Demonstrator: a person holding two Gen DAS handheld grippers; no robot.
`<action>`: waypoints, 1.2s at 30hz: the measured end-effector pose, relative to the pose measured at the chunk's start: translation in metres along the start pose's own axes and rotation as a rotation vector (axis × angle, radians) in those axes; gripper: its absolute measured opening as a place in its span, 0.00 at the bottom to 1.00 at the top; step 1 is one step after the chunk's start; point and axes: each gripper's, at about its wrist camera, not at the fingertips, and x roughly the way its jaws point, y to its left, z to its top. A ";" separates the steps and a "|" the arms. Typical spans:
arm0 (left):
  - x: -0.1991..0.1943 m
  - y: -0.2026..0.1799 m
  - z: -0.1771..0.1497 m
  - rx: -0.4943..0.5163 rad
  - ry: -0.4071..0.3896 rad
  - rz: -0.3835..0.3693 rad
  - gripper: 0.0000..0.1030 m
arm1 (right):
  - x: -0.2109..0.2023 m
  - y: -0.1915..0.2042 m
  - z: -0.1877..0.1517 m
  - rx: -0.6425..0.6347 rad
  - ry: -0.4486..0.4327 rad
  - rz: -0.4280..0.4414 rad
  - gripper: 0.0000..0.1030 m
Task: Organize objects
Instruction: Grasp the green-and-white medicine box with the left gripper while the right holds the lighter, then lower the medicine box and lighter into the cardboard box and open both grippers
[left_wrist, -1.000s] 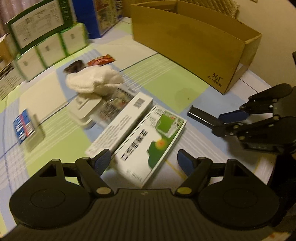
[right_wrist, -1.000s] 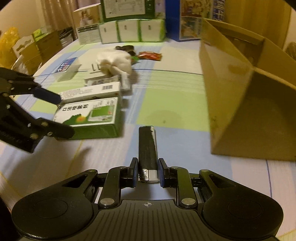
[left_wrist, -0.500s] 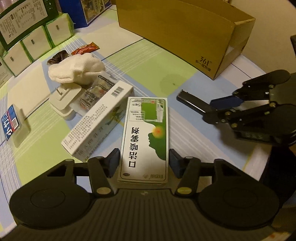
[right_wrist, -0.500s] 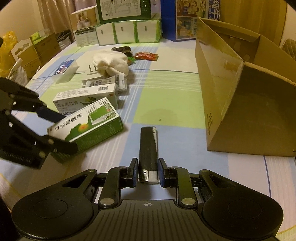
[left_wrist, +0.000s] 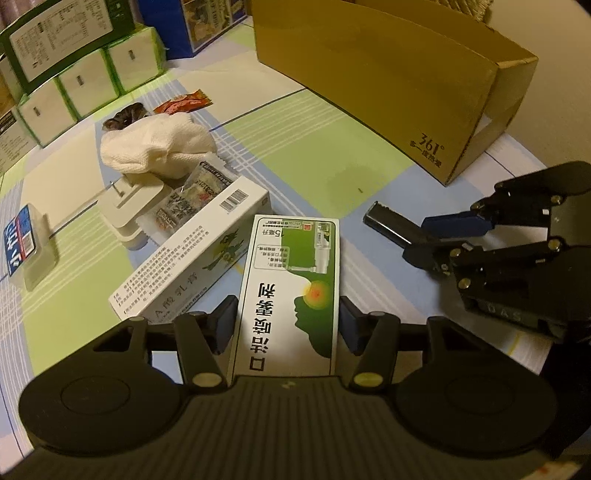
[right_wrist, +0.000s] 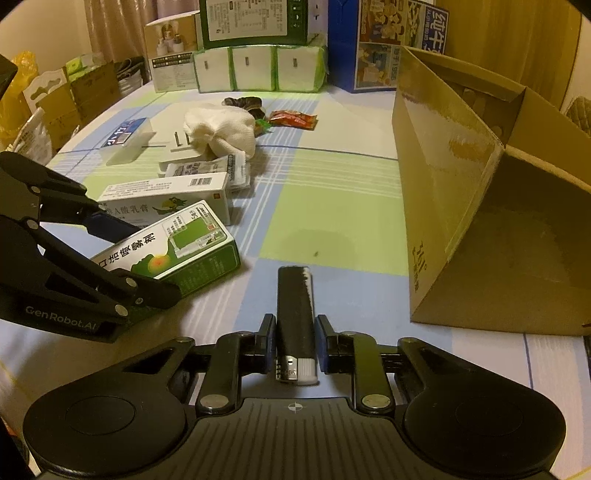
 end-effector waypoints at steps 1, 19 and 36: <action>-0.001 -0.001 -0.001 -0.011 0.001 0.004 0.49 | 0.000 0.000 0.000 0.005 0.002 0.003 0.18; -0.079 -0.030 0.003 -0.199 -0.088 0.048 0.48 | -0.088 -0.007 0.018 0.058 -0.147 -0.010 0.18; -0.111 -0.101 0.157 -0.124 -0.285 -0.029 0.48 | -0.167 -0.151 0.090 0.208 -0.278 -0.198 0.18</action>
